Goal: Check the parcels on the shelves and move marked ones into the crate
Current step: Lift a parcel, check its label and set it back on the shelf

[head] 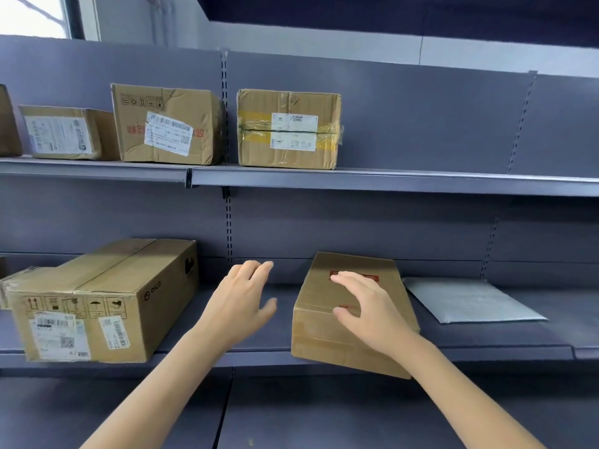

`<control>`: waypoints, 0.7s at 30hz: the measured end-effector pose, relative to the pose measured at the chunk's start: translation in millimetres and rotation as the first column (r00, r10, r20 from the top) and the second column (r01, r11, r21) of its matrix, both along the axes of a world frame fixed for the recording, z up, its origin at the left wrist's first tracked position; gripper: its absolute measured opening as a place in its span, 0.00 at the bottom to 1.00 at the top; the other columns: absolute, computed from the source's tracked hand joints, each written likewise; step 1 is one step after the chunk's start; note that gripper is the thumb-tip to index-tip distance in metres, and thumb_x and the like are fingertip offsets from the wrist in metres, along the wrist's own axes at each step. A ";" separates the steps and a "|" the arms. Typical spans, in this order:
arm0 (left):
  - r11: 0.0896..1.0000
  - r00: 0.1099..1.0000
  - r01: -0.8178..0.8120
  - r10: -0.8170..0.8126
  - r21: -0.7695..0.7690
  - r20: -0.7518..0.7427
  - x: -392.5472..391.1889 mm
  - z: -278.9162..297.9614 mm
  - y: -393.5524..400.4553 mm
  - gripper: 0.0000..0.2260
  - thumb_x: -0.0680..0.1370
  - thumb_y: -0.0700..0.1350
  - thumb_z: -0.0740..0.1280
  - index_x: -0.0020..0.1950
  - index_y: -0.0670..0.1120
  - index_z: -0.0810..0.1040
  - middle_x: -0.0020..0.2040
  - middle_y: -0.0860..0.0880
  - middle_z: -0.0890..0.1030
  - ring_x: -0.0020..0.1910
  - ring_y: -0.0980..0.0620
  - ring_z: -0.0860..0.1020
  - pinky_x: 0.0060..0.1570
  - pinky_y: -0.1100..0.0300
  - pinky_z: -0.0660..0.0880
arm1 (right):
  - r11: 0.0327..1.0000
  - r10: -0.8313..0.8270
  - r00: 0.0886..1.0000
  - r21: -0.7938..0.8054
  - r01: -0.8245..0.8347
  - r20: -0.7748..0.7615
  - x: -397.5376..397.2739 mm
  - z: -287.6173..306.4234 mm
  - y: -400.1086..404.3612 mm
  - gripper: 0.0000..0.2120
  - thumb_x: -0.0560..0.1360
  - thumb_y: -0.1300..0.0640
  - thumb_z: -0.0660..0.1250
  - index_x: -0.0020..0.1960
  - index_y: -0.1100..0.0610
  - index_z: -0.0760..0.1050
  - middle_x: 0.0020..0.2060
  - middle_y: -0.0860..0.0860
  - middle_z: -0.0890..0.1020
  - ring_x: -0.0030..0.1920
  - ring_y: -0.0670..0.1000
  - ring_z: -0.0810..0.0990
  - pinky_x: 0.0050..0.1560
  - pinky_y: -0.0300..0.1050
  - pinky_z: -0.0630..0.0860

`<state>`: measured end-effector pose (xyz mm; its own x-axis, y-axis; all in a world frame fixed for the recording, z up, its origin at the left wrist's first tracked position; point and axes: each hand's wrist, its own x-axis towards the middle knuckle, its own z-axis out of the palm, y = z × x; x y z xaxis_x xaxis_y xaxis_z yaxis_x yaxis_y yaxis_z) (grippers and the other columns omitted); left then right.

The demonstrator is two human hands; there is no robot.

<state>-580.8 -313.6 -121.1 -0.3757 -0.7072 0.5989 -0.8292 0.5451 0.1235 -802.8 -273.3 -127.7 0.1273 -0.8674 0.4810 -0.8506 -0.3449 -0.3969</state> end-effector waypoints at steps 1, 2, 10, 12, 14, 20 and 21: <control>1.000 1.000 0.014 -0.014 0.006 -0.002 -1.3 0.2 -1.0 0.27 0.77 0.50 0.63 0.74 0.45 0.60 0.66 0.49 0.69 0.63 0.49 0.68 0.59 0.60 0.67 | 1.000 -0.009 1.000 0.000 0.009 0.007 -0.4 -1.3 0.5 0.24 0.76 0.56 0.64 0.71 0.50 0.64 0.70 0.44 0.65 0.71 0.44 0.60 0.67 0.34 0.53; 0.999 0.999 0.033 -0.033 0.014 -0.006 -3.2 0.5 -3.1 0.26 0.77 0.49 0.63 0.74 0.45 0.61 0.65 0.49 0.69 0.62 0.49 0.68 0.59 0.60 0.67 | 1.000 -0.020 1.000 -0.001 0.020 0.018 -1.1 -2.0 0.6 0.24 0.76 0.56 0.64 0.71 0.50 0.64 0.70 0.44 0.66 0.71 0.44 0.60 0.68 0.35 0.53; 0.994 0.995 0.095 -0.094 0.047 -0.023 -14.1 -5.0 -19.2 0.27 0.78 0.49 0.62 0.75 0.46 0.57 0.65 0.50 0.68 0.63 0.50 0.66 0.60 0.62 0.65 | 0.992 -0.093 0.995 0.086 0.090 0.027 -16.1 -8.8 1.7 0.24 0.77 0.56 0.63 0.71 0.51 0.63 0.71 0.45 0.64 0.72 0.44 0.58 0.70 0.37 0.53; 0.993 0.995 0.098 -0.098 0.065 -0.011 -19.1 -6.4 -23.1 0.27 0.78 0.49 0.61 0.75 0.46 0.56 0.66 0.51 0.67 0.63 0.50 0.66 0.60 0.62 0.65 | 0.989 -0.111 0.993 0.106 0.107 0.029 -20.6 -9.4 2.0 0.24 0.77 0.56 0.62 0.72 0.51 0.63 0.71 0.45 0.64 0.72 0.44 0.58 0.70 0.38 0.53; 0.991 0.994 0.107 -0.107 0.080 -0.005 -25.3 -7.8 -26.8 0.27 0.78 0.49 0.61 0.75 0.46 0.56 0.66 0.51 0.67 0.63 0.50 0.66 0.61 0.62 0.65 | 0.986 -0.130 0.991 0.112 0.126 0.029 -25.6 -10.6 1.6 0.24 0.77 0.56 0.62 0.72 0.50 0.63 0.71 0.44 0.64 0.72 0.44 0.58 0.70 0.39 0.54; 0.982 0.989 0.140 -0.146 0.127 0.036 -49.6 -14.1 -38.3 0.26 0.78 0.47 0.61 0.74 0.45 0.58 0.67 0.48 0.67 0.64 0.47 0.65 0.62 0.58 0.66 | 0.961 -0.253 0.965 0.136 0.243 0.065 -57.3 -22.9 -8.6 0.25 0.76 0.55 0.65 0.71 0.51 0.64 0.71 0.46 0.64 0.72 0.47 0.59 0.70 0.42 0.56; 0.981 0.988 0.136 -0.144 0.136 0.050 -53.6 -16.1 -42.1 0.26 0.78 0.47 0.61 0.74 0.45 0.59 0.67 0.48 0.67 0.64 0.47 0.65 0.62 0.58 0.66 | 0.950 -0.292 0.951 0.147 0.276 0.102 -63.8 -25.6 -11.4 0.26 0.75 0.54 0.65 0.71 0.51 0.64 0.72 0.47 0.63 0.72 0.48 0.59 0.70 0.44 0.57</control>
<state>-634.4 -355.6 -137.2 -0.5090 -0.7160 0.4778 -0.7536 0.6389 0.1546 -866.6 -284.7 -153.4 -0.1856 -0.9148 0.3588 -0.8484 -0.0351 -0.5282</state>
